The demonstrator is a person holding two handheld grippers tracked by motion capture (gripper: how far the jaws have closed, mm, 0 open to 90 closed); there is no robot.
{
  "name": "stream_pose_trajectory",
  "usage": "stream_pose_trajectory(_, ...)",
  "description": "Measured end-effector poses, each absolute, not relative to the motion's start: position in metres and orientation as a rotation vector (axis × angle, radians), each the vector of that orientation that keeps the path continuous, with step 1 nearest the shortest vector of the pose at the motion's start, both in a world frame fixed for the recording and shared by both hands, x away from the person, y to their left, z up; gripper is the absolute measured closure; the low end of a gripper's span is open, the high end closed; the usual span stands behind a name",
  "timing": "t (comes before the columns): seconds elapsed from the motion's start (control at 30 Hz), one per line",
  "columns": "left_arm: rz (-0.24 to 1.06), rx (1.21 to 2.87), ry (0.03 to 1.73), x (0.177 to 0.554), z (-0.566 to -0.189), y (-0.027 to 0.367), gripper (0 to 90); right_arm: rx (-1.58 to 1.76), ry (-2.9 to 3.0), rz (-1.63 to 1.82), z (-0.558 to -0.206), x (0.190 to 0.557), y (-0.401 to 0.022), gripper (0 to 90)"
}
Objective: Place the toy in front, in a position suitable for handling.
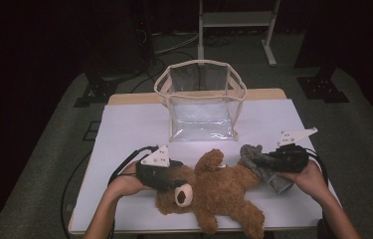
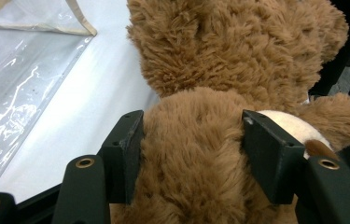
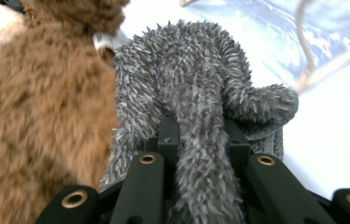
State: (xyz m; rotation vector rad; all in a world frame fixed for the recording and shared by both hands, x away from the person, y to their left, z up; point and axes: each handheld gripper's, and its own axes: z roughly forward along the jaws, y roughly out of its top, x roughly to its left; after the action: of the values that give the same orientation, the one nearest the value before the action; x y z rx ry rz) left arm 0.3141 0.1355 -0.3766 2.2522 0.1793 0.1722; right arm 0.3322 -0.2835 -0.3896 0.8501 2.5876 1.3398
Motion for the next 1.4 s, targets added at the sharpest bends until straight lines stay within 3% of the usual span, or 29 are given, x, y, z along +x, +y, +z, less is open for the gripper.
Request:
stream_pose_trajectory(0.27, 0.178, 2.253, 0.192, 0.315, -0.377, 0.134, 40.1, 0.86, 2.554, 1.411, -0.394, 0.302, -0.299, 74.2)
stream_pose_trajectory(0.57, 0.18, 2.261, 0.184, 0.315, -0.376, 0.133, 40.1, 0.701, 2.604, 1.427, -0.375, 0.299, -0.263, 74.2)
stream_pose_trajectory(0.77, 0.188, 2.265, 0.179, 0.314, -0.376, 0.132, 40.4, 0.51, 2.7, 1.389, -0.362, 0.313, -0.2, 74.2)
stream_pose_trajectory(1.03, 0.185, 2.258, 0.177, 0.314, -0.377, 0.132, 40.3, 0.461, 2.779, 1.329, -0.36, 0.344, -0.157, 74.3)
stream_pose_trajectory(1.23, 0.186, 2.248, 0.185, 0.315, -0.377, 0.133, 40.7, 0.526, 2.816, 1.3, -0.371, 0.356, -0.159, 74.4)
stream_pose_trajectory(1.4, 0.183, 2.255, 0.18, 0.314, -0.376, 0.132, 40.6, 0.518, 2.763, 1.307, -0.359, 0.352, -0.163, 74.4)
